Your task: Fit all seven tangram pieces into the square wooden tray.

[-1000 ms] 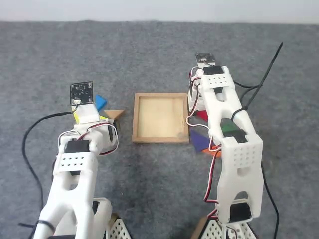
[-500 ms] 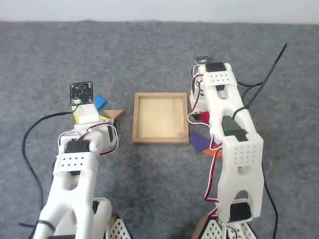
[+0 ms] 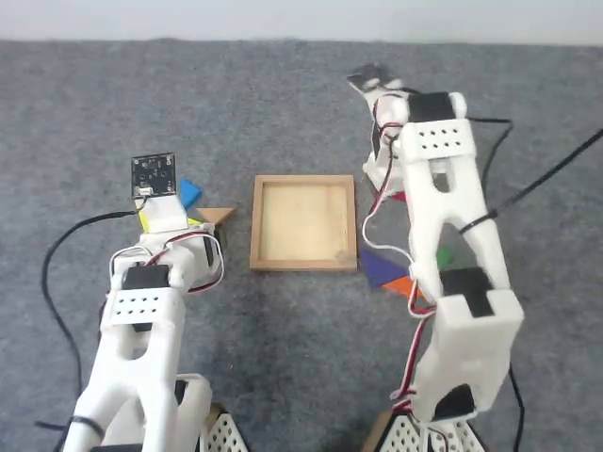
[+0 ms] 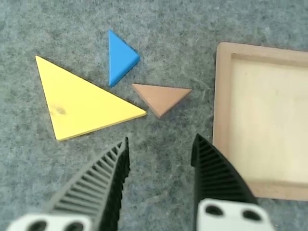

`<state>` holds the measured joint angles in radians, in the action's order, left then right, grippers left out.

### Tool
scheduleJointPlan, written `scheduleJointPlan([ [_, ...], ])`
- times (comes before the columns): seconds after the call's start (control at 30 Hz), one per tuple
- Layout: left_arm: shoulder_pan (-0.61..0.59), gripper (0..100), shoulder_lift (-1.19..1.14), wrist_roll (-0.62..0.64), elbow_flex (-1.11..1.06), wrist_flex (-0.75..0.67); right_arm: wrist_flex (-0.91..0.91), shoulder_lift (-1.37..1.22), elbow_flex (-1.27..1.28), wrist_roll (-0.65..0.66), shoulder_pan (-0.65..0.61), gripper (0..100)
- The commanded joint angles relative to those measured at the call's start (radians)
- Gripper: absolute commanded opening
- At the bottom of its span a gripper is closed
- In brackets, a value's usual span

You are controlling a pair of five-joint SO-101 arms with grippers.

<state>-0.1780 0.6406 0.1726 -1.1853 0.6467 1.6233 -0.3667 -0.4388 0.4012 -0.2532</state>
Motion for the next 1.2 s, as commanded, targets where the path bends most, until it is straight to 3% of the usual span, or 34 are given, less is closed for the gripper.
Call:
scheduleJointPlan([
  [0.0,-0.003,21,0.029,-0.014,0.004,-0.023,-0.015,0.088,-0.017,0.157,-0.127,18.7],
  [0.27,-0.003,21,0.029,-0.015,0.005,-0.023,-0.177,-0.045,0.066,0.512,-0.354,18.7],
  [0.5,-0.005,21,0.029,-0.015,0.005,-0.023,-0.186,-0.188,0.055,0.628,-0.357,19.0],
  [0.77,-0.005,21,0.029,-0.015,0.005,-0.023,-0.179,-0.260,-0.058,0.661,-0.364,20.0],
  [1.03,-0.005,21,0.029,-0.015,0.007,-0.023,-0.174,-0.291,-0.115,0.661,-0.361,49.7],
  [1.17,-0.005,21,0.029,-0.015,0.007,-0.023,-0.171,-0.263,-0.115,0.661,-0.358,55.7],
])
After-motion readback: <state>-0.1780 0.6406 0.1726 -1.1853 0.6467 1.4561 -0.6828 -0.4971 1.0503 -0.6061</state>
